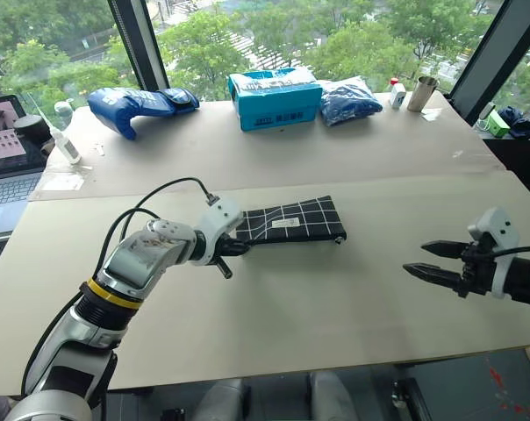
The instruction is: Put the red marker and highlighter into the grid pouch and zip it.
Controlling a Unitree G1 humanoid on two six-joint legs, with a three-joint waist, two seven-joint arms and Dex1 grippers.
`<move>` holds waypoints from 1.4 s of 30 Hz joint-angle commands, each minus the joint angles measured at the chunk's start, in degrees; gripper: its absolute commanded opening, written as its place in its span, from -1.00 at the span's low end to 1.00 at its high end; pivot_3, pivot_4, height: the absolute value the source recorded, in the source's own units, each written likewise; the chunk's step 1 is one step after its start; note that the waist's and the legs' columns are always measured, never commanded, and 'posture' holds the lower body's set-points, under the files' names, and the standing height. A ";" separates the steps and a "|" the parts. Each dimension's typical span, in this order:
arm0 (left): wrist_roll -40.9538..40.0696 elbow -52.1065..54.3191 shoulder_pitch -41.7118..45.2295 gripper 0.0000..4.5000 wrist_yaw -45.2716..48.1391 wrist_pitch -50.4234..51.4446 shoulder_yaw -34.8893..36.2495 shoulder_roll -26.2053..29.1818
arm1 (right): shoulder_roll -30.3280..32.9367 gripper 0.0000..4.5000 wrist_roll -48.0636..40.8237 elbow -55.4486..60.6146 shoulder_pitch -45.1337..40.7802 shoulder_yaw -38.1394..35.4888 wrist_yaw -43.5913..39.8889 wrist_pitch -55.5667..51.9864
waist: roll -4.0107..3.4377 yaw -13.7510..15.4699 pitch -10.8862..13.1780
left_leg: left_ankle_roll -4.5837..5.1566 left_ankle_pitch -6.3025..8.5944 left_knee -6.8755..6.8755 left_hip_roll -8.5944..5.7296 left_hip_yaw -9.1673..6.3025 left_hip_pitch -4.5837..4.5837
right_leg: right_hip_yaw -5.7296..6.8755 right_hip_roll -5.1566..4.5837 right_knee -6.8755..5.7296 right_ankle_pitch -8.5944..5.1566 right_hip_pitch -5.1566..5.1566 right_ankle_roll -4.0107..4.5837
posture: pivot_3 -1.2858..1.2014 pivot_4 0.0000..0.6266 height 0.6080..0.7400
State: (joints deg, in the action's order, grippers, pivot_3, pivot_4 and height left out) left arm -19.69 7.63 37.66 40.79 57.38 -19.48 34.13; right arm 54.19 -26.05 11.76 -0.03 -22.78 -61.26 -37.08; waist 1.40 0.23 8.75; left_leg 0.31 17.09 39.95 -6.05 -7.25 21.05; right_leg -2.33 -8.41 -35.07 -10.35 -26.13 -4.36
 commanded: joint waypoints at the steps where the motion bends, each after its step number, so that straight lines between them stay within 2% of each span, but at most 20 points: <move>1: 0.84 0.70 1.31 -1.00 0.99 -1.36 -0.83 -1.43 | -1.05 0.64 -1.73 4.01 -0.27 -2.15 2.48 0.52 | 0.00 -0.30 0.00 | 0.00 0.00 0.00 0.00 0.00 -0.01 | -0.01 0.00 0.00 0.00 0.00 0.00 | 0.03 -0.52 1.00; 10: 4.20 0.09 0.16 -1.00 3.37 -5.43 -2.38 -0.11 | -2.45 0.64 -1.01 4.81 -2.40 2.13 5.97 -0.18 | 0.00 -0.19 0.00 | 0.00 0.00 0.10 0.01 -0.02 0.00 | -0.01 0.00 -0.02 0.00 0.01 0.00 | 0.03 -0.52 1.00; 12: 3.22 0.17 0.14 -0.64 4.01 -4.30 -1.50 -0.45 | -2.35 0.66 -0.50 4.19 -2.96 2.84 6.34 0.21 | 0.00 -0.15 0.00 | 0.00 0.00 0.10 0.01 -0.02 0.00 | 0.00 0.00 -0.02 0.00 0.01 0.00 | 0.03 -0.52 1.00; 13: 2.74 0.81 0.04 -0.57 4.53 -3.82 -1.31 -0.48 | -2.32 0.66 -0.46 3.91 -3.25 3.06 6.46 0.22 | 0.00 -0.14 0.00 | 0.00 0.00 0.11 0.00 -0.03 0.00 | -0.01 0.00 -0.02 0.00 0.01 0.00 | 0.03 -0.52 1.00; 15: 1.97 2.30 -0.23 -0.22 5.44 -2.98 -1.05 -0.42 | -2.19 0.66 -0.55 3.59 -3.54 3.32 6.64 0.30 | 0.00 -0.14 0.00 | 0.01 0.00 0.12 0.00 -0.04 0.00 | -0.01 0.00 -0.02 0.00 0.01 0.00 | 0.03 -0.52 1.00; 19: -4.27 4.71 0.05 0.43 5.39 2.84 5.48 -3.02 | -1.77 0.66 -0.61 2.69 -4.12 3.46 6.49 0.59 | 0.00 -0.01 0.00 | 0.02 0.01 0.15 0.01 -0.08 0.01 | -0.01 0.00 -0.02 0.01 0.02 -0.01 | 0.03 -0.52 1.00; 24: -14.19 6.24 -0.83 0.43 9.45 5.37 17.87 -1.56 | -1.38 0.66 -1.19 1.83 -4.65 2.38 5.72 0.91 | 0.00 -0.35 0.00 | 0.02 0.01 0.16 0.03 -0.15 -0.01 | 0.01 0.00 -0.06 0.01 0.01 -0.01 | 0.03 -0.52 1.00; 27: -20.57 4.01 -3.47 0.43 11.34 5.11 29.05 0.00 | -1.66 0.66 -1.91 1.33 -5.20 1.62 5.46 1.20 | -0.02 -0.93 -0.01 | 0.02 0.01 0.11 0.04 -0.19 -0.03 | 0.00 0.00 -0.07 0.01 -0.03 -0.01 | 0.03 -0.52 1.00; 30: -21.44 -0.13 -7.20 0.43 9.48 -2.05 38.48 -0.53 | -2.25 0.66 -0.62 -0.24 -6.00 2.02 6.01 3.18 | -0.03 -1.11 -0.02 | 0.02 0.01 0.07 0.07 -0.24 -0.13 | 0.02 0.01 -0.09 0.01 -0.02 -0.01 | 0.03 -0.52 1.00; 34: -20.52 -3.71 -11.93 0.43 8.38 -3.11 41.45 2.33 | -3.21 0.66 0.17 -3.38 -7.41 2.98 6.73 5.01 | -0.03 -0.84 -0.02 | 0.02 0.01 0.08 0.06 -0.20 -0.20 | 0.02 0.00 -0.02 0.03 0.08 0.02 | 0.03 -0.52 1.00; 42: -22.74 -1.78 -22.45 0.43 9.49 -3.87 44.23 5.88 | -3.28 0.66 1.64 -7.97 -9.12 5.26 6.92 7.43 | -0.03 -0.72 -0.02 | 0.07 0.05 0.07 0.07 -0.22 -0.20 | 0.02 -0.01 -0.02 0.03 0.07 0.02 | 0.03 -0.52 1.00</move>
State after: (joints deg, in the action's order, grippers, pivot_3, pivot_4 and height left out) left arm -41.01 3.75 15.47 49.63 54.99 22.93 38.90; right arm 50.87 -24.68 3.81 -8.13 -16.63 -54.47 -31.44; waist 1.36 -0.48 8.73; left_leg 0.39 17.14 40.01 -5.97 -7.46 20.85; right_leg -2.31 -8.42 -35.10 -10.32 -26.06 -4.33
